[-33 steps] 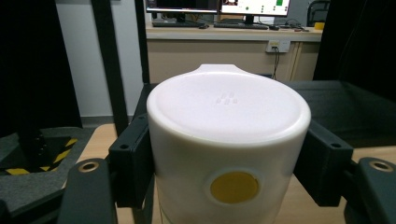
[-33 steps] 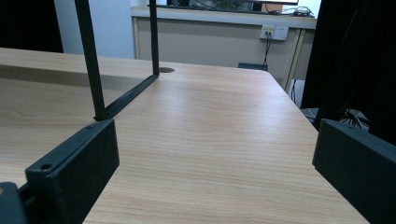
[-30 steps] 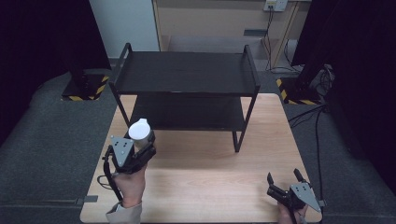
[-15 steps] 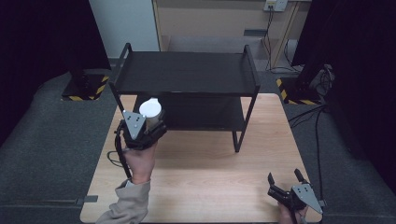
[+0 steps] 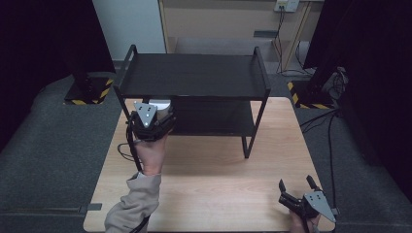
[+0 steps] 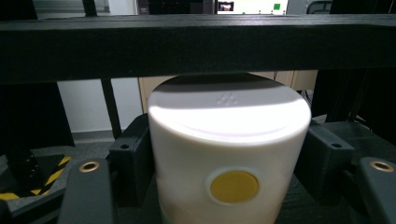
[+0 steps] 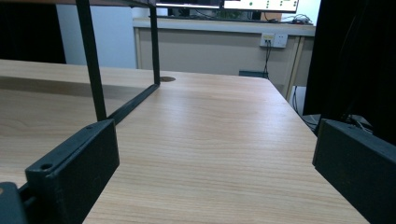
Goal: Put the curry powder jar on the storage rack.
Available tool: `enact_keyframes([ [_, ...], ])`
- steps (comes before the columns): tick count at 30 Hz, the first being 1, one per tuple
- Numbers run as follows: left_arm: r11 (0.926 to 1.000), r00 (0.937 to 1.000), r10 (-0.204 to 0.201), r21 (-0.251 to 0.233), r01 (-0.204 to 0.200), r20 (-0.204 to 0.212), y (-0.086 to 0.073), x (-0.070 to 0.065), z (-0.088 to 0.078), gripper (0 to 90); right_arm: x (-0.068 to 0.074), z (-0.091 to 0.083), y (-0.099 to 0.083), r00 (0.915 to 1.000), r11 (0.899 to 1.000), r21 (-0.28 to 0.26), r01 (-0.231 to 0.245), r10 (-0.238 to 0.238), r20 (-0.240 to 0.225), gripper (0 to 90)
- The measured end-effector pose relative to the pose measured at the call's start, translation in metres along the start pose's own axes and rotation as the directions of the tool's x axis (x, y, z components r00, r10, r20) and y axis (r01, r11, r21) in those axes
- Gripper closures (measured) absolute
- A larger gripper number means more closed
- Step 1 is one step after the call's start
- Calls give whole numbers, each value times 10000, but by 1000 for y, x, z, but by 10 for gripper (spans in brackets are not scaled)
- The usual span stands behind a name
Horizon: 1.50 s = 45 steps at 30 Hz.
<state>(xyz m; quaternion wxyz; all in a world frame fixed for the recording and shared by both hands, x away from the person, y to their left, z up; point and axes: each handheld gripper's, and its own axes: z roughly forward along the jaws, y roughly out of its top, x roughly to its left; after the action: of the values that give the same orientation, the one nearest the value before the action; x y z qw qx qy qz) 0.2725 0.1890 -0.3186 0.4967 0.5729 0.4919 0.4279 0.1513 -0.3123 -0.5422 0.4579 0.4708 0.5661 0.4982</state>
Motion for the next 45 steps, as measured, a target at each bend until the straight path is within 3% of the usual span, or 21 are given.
enact_keyframes([
  [10,9999,9999,30,154,-29,-110,3,1,20,298,0,0,-1,9998,9999,-55,-89,89,166,6],
  [21,9999,9989,150,83,-147,-435,-7,-1,35,299,-1,0,-3,9995,9994,-204,-267,270,156,6],
  [39,9998,9995,-110,-187,104,-303,-16,8,41,289,-1,0,-2,9992,9993,-163,-329,333,227,6],
  [41,9992,9998,-60,-390,51,-208,-19,10,40,248,-1,0,-2,9991,9993,-145,-341,344,227,6],
  [45,9978,9998,-66,-663,80,207,-23,15,39,52,-1,0,-2,9991,9993,-137,-338,341,236,6],
])
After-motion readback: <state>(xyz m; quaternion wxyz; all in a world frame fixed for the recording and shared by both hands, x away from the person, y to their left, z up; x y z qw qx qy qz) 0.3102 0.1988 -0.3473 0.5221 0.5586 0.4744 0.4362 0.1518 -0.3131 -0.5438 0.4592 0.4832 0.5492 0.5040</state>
